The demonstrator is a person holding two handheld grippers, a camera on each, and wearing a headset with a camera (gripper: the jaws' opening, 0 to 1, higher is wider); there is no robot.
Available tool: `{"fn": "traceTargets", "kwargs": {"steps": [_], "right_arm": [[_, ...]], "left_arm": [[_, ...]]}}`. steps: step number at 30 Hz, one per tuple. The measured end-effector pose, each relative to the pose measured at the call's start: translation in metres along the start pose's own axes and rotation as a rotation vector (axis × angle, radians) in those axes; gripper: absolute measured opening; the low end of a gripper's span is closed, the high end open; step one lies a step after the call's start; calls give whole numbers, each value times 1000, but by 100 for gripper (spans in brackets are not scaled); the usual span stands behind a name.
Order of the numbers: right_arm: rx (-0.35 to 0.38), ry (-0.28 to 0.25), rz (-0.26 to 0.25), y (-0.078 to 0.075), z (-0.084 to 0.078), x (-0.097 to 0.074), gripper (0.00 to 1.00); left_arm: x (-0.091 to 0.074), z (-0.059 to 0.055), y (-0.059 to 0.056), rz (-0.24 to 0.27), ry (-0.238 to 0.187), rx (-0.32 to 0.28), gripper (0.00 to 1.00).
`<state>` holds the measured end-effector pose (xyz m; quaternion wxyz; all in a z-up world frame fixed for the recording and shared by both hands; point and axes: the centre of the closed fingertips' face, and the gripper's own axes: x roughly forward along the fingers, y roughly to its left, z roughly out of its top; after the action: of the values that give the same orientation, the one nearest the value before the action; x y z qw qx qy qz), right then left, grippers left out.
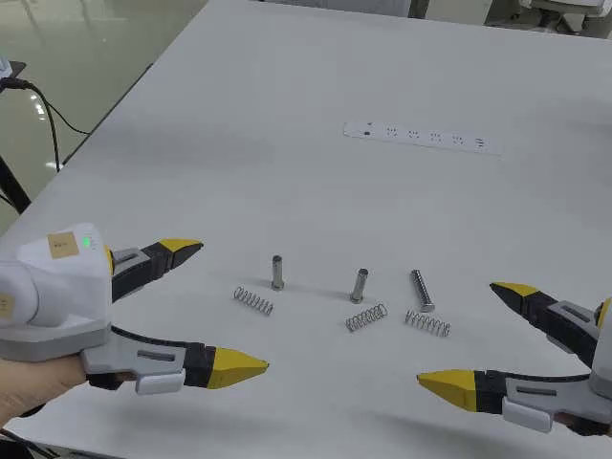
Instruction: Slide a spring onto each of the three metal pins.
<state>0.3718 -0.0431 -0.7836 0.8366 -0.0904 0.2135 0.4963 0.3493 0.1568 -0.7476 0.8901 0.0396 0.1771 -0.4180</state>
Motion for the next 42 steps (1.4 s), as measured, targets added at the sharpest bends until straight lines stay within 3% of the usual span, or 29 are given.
{"fn": "traceTargets", "kwargs": {"steps": [9, 42], "right_arm": [[-5, 3, 23, 3, 1, -1, 99], [-32, 29, 20, 1, -4, -5, 99]], "left_arm": [[0, -1, 1, -5, 5, -8, 98], [-4, -2, 1, -1, 21, -5, 98]]}}
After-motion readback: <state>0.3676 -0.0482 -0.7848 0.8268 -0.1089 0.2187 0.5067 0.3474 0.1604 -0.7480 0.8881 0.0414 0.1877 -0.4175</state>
